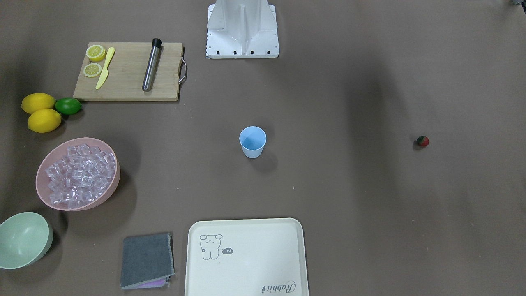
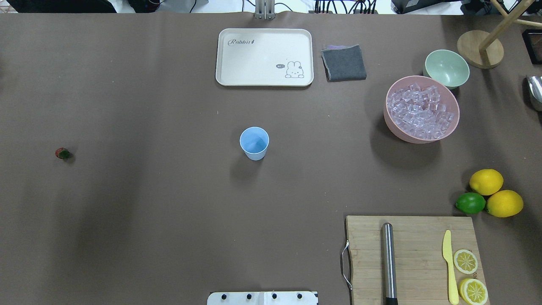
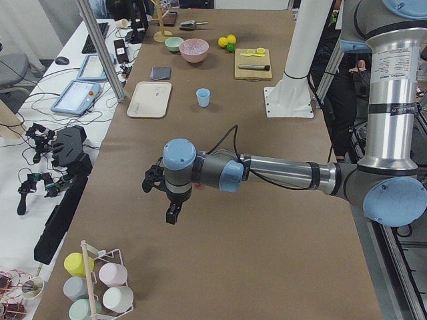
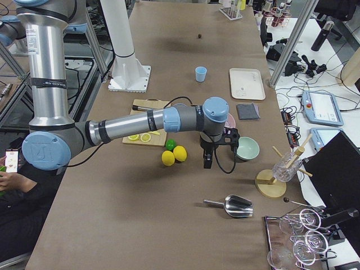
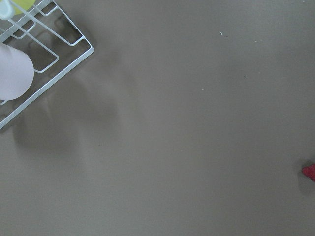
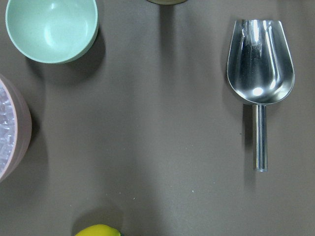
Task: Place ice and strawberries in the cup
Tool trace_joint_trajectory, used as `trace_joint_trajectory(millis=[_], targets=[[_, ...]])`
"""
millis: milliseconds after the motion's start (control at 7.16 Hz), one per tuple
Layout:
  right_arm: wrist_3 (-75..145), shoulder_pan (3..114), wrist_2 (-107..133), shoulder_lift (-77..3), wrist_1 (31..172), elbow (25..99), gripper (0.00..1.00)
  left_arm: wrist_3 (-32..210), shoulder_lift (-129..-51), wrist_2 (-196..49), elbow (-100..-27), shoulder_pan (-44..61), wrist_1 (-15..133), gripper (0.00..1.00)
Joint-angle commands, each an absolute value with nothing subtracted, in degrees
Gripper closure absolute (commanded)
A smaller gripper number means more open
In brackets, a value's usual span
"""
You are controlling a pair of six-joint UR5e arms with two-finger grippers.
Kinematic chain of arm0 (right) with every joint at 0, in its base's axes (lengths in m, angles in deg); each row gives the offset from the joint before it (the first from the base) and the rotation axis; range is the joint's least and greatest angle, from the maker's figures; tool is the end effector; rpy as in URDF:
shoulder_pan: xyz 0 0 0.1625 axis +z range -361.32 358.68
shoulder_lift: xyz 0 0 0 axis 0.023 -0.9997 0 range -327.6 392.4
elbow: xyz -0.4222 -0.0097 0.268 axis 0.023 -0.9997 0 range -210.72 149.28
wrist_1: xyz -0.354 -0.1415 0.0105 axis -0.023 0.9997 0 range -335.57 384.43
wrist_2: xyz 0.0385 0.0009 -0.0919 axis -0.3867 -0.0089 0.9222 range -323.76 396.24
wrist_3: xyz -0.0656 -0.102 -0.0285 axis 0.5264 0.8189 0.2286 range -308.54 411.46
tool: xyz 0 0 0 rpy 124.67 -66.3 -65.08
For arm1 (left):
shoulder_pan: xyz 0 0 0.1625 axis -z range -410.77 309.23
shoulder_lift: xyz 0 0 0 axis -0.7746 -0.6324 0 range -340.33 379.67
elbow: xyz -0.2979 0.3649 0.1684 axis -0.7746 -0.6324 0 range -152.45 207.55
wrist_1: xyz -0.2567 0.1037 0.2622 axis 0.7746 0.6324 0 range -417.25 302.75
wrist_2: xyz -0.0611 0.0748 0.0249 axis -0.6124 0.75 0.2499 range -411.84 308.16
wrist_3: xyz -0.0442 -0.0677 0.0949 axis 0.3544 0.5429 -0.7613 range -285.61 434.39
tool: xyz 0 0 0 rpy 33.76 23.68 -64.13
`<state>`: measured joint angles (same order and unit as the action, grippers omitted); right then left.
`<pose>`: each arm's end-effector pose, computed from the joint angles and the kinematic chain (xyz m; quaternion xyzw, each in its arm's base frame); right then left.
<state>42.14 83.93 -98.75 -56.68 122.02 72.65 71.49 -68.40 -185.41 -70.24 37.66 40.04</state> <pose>0.0066 -0.4657 0.6503 0.0068 -0.3857 0.0144 0.9225 -0.0348 -0.4574 0.6913 0.1106 0.3675 0.0784 0.9201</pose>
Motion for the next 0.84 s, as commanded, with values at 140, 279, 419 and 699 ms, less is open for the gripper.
trace_joint_trajectory(millis=[140, 279, 419, 699], targets=[[42.49, 83.93, -98.76, -56.64, 121.81, 72.73, 0.01, 71.49, -68.4, -185.35, -70.36, 37.65, 40.13, 0.02], [42.41, 83.67, -98.76, -56.55, 121.81, 73.16, 0.01, 71.49, -68.4, -185.35, -70.36, 37.65, 40.13, 0.02], [42.41, 82.45, -98.68, -56.37, 121.81, 73.95, 0.01, 71.49, -68.4, -185.35, -70.36, 37.47, 40.13, 0.02], [40.75, 79.55, -98.67, -53.4, 121.9, 73.96, 0.01, 71.49, -68.57, -185.35, -70.45, 37.38, 40.13, 0.02]])
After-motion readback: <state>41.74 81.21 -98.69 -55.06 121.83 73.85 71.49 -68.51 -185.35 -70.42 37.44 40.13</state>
